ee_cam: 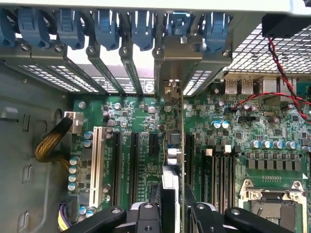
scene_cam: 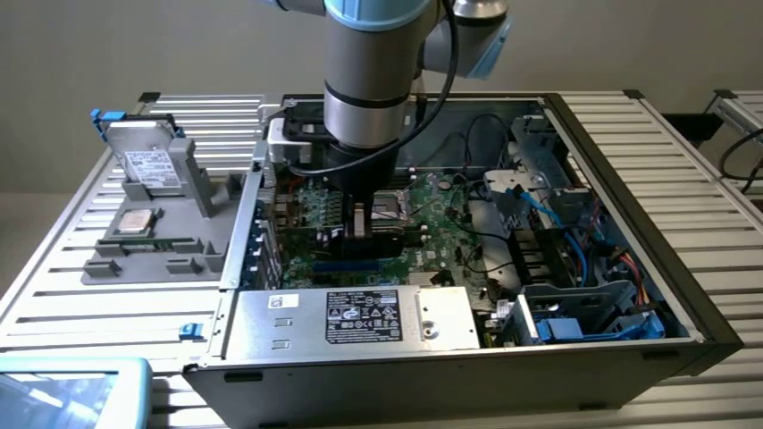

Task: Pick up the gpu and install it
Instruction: 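Insert the gpu into the slot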

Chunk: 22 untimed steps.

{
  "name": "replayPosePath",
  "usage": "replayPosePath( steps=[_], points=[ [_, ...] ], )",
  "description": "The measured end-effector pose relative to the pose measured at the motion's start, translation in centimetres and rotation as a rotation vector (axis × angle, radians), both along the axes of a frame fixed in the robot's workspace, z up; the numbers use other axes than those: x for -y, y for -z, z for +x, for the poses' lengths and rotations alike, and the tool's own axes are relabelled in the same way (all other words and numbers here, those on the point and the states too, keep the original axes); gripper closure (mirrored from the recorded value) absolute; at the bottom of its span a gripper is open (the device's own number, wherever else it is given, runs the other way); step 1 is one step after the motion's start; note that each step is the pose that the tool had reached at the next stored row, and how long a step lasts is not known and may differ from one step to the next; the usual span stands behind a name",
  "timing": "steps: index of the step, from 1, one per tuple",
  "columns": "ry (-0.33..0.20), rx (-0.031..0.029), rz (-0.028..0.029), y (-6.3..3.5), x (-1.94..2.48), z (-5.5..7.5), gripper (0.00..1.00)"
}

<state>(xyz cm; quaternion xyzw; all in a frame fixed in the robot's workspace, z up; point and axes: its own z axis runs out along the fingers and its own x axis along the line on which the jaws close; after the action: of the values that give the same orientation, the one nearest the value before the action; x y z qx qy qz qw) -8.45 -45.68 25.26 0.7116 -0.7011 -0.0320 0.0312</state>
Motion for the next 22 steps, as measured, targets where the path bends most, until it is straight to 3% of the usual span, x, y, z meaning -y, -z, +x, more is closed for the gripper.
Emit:
replayPosePath(
  steps=[5,8,22],
  points=[
    [0.0,0.0,-0.0014,0.01,0.0,-0.01,0.72],
    [0.001,-0.0001,-0.0061,0.03,0.0,-0.06,0.72],
    [0.0,0.0,-0.0065,0.12,0.0,-0.12,0.72]
  ],
)
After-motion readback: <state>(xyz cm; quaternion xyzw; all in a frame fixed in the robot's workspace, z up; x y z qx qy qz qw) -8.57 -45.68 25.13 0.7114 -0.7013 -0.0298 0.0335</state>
